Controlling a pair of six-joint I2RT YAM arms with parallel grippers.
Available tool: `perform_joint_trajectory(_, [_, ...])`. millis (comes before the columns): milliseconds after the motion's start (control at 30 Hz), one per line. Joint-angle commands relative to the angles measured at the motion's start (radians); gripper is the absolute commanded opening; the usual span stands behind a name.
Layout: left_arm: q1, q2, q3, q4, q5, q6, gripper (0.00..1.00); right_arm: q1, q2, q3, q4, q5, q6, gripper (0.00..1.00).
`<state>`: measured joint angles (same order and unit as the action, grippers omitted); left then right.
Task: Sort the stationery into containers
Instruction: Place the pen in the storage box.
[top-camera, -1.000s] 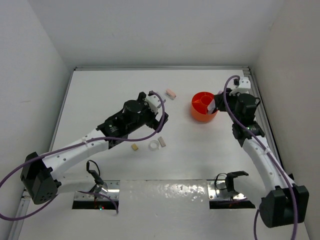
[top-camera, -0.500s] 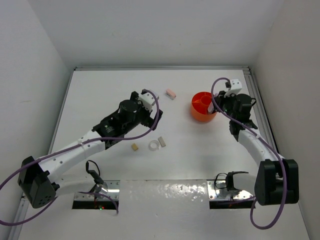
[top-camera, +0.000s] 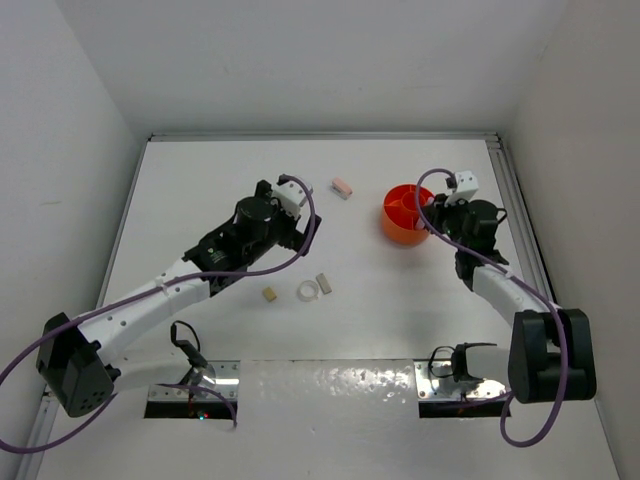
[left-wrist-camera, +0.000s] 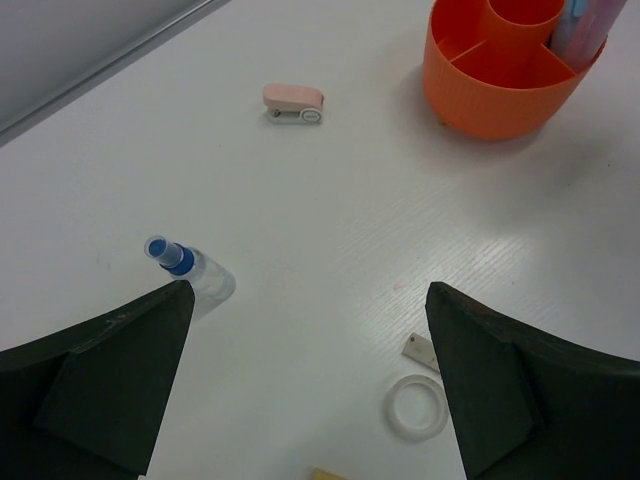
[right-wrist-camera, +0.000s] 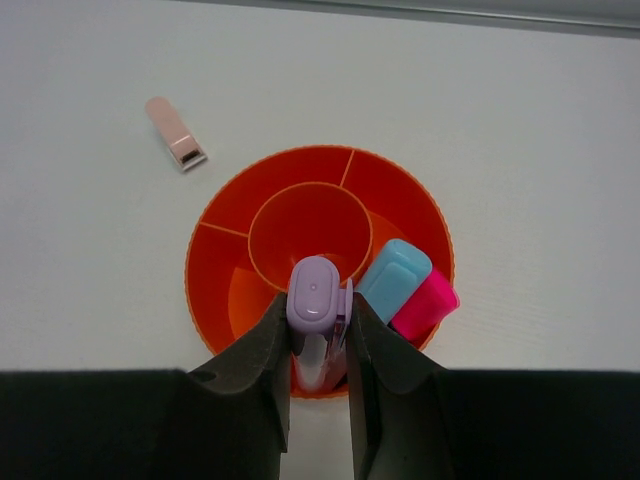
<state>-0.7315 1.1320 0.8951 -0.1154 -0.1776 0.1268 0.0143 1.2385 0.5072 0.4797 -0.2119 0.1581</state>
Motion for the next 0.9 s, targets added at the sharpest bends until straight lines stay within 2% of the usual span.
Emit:
perform_joint_trajectory(0, [0.015, 0.005, 0.007, 0.043, -0.008, 0.004, 1.00, -0.007, 0.006, -0.048, 0.132, -0.026, 0.011, 0.00])
perform_joint_trajectory(100, [0.017, 0.009, 0.014, 0.043, -0.003, 0.000, 1.00, -0.007, 0.036, -0.078, 0.220, -0.030, 0.015, 0.00])
perform_joint_trajectory(367, [0.021, 0.012, 0.015, 0.040, -0.002, 0.000, 1.00, -0.010, 0.062, -0.107, 0.255, -0.067, 0.011, 0.00])
perform_joint_trajectory(400, [0.023, 0.012, 0.015, 0.040, -0.003, 0.000, 1.00, -0.011, 0.059, -0.107, 0.255, -0.067, 0.012, 0.04])
perform_joint_trajectory(467, [0.024, 0.012, 0.016, 0.042, -0.002, 0.007, 1.00, -0.010, 0.049, -0.104, 0.244, -0.069, 0.012, 0.22])
perform_joint_trajectory(533, [0.026, 0.012, 0.018, 0.042, -0.003, 0.010, 1.00, -0.010, 0.021, -0.079, 0.199, -0.089, 0.005, 0.46])
perform_joint_trajectory(600, [0.029, 0.014, 0.022, 0.042, -0.006, 0.013, 1.00, -0.010, -0.016, -0.038, 0.134, -0.089, -0.003, 0.53])
perform_joint_trajectory(633, [0.029, 0.014, 0.025, 0.039, -0.007, 0.011, 1.00, -0.010, -0.028, -0.024, 0.113, -0.077, -0.012, 0.62])
perform_joint_trajectory(767, [0.035, 0.002, 0.036, 0.037, -0.013, 0.013, 1.00, -0.011, -0.092, 0.048, 0.004, -0.066, -0.045, 0.76])
perform_joint_trajectory(867, [0.043, -0.017, 0.038, 0.037, -0.013, -0.003, 1.00, -0.005, -0.142, 0.111, -0.088, -0.035, -0.040, 0.80])
